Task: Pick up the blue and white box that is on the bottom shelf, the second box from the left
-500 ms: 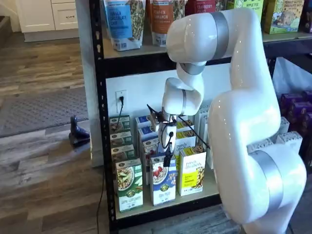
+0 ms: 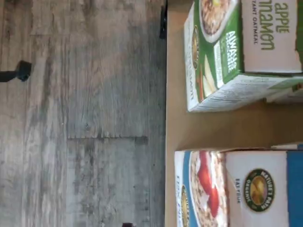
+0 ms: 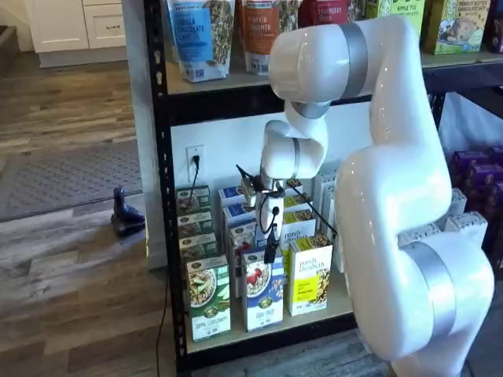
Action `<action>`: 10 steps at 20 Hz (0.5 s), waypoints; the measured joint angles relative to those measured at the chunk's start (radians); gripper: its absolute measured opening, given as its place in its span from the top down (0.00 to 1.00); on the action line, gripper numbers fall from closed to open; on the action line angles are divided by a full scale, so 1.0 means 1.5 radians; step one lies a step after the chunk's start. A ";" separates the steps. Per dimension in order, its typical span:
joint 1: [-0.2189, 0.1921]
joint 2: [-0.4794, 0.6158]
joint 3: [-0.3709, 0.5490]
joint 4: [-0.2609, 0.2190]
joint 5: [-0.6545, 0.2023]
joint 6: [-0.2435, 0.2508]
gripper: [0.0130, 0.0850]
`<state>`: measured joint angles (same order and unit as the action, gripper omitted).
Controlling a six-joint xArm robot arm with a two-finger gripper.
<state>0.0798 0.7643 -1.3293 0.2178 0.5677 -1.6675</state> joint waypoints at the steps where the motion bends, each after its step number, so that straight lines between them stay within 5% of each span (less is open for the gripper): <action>1: -0.001 0.006 -0.008 -0.002 0.002 0.001 0.00; 10: -0.009 0.057 -0.069 -0.023 0.005 0.011 0.00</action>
<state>0.0664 0.8503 -1.4331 0.1839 0.5747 -1.6504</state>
